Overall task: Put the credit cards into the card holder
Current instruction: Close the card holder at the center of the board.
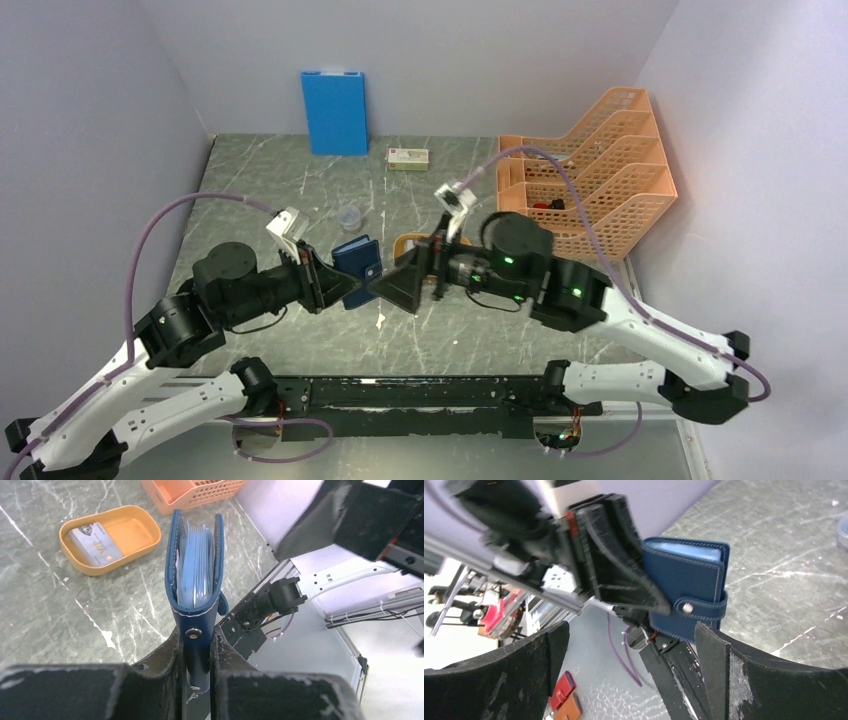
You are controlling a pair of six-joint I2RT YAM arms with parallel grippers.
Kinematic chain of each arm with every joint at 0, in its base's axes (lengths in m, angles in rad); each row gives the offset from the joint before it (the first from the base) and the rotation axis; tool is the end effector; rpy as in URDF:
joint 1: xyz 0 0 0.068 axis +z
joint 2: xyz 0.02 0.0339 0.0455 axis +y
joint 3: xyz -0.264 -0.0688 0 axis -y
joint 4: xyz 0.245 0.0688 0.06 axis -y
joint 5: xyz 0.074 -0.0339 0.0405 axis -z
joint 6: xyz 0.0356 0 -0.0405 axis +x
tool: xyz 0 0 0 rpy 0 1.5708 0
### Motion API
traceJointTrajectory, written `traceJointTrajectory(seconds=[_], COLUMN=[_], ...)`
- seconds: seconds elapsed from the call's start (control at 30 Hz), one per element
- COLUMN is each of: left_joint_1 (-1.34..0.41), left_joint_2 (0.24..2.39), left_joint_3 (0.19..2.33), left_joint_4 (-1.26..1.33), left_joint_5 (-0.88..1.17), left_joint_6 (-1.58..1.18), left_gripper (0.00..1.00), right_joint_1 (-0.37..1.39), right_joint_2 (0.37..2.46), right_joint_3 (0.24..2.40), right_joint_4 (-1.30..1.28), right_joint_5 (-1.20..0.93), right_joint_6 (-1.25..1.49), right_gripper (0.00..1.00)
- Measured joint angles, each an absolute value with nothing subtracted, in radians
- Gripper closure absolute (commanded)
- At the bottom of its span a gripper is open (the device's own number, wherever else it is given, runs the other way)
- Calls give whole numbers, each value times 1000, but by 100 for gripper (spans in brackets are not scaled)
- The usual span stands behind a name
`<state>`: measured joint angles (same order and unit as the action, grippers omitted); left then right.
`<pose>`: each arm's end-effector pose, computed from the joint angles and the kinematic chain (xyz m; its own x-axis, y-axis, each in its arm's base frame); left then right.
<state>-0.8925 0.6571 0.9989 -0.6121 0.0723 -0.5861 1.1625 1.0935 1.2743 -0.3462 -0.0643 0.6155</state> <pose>0.0778 -0.1007 0.3842 -0.5933 -0.1430 -0.7922 0.5907 0.5912 -0.5491 0.0920 0.2184 0.4330 -0.5967 0.0718 -0.7992 -0.7306 0.3633 0.5781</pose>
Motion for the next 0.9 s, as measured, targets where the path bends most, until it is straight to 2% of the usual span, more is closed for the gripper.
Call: traceJointTrajectory(seconds=[0.27,0.5,0.7,0.9], left_joint_1=[-891,-891,-891,-891], left_joint_2=[545,513,516,527], left_joint_3=[912,907,903,903], left_joint_4=[-466,-322,-252,-227], left_joint_5=[172,281,342,371], left_joint_6=[-616,-651,-669,-671], left_gripper=[95,95,95,95], right_joint_1=[1176,1176,1176,1176], right_joint_2=[836,838,852,867], right_joint_3=[1087,957,949,940], right_joint_4=[-248,-116,26,133], right_joint_5=[-44,-88,-159,-180], right_joint_6=[561,587,636,681], right_gripper=[10,12,13,24])
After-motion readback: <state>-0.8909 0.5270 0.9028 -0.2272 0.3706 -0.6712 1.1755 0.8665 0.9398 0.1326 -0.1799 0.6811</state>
